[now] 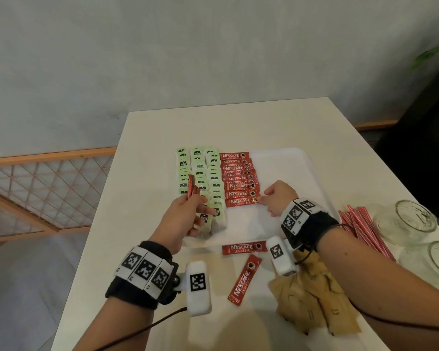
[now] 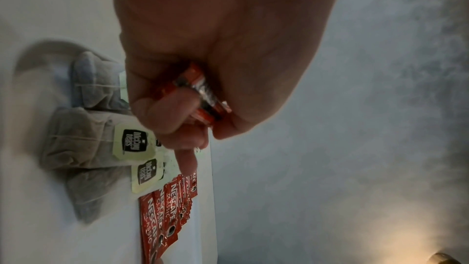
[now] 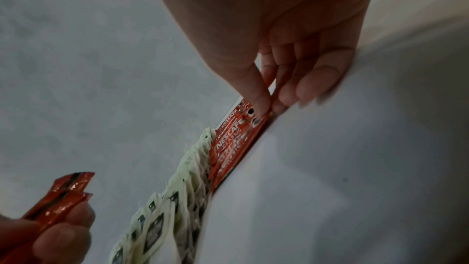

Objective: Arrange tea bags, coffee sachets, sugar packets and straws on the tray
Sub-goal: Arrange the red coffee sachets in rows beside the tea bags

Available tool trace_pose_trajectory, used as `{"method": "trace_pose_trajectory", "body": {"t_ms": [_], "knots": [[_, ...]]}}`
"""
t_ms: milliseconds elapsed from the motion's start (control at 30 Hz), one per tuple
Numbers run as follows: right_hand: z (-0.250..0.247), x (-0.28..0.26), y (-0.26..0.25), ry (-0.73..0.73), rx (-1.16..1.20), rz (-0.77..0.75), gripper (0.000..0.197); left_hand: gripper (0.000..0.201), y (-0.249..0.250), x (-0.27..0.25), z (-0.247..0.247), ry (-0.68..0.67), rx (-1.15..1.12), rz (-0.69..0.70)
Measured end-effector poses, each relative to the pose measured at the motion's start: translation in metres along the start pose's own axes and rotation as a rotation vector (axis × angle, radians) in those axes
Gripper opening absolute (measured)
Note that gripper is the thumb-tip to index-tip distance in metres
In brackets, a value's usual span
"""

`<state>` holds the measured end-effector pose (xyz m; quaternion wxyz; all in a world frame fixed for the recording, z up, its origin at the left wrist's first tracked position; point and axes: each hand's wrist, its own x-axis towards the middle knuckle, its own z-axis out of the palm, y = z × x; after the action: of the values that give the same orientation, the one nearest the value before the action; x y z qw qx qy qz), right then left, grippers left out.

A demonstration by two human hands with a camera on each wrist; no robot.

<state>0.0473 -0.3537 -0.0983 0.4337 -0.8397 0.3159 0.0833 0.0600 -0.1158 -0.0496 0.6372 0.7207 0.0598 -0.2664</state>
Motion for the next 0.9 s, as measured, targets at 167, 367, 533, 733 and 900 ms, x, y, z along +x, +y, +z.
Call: {"method": "trace_pose_trajectory", "body": {"t_ms": [167,367,533,733,900], "knots": [[-0.003,-0.006,0.001,0.046,0.006,-0.031,0.034,0.025,0.001,-0.011,0.006,-0.176,-0.136,-0.023],[-0.017,-0.052,0.0,-0.086,0.309,-0.242,0.019,0.026,-0.005,-0.024,0.024,-0.326,-0.015,0.006],[-0.025,-0.091,0.001,-0.272,0.418,-0.364,0.019,0.011,-0.01,-0.031,0.052,-0.365,0.166,0.121],[-0.029,-0.102,0.008,-0.277,0.513,-0.295,0.018,0.023,-0.012,-0.037,0.065,-0.286,0.395,0.291],[-0.032,-0.106,0.014,-0.22,0.59,-0.281,0.013,0.027,-0.014,-0.044,0.062,-0.311,0.183,0.17]]}}
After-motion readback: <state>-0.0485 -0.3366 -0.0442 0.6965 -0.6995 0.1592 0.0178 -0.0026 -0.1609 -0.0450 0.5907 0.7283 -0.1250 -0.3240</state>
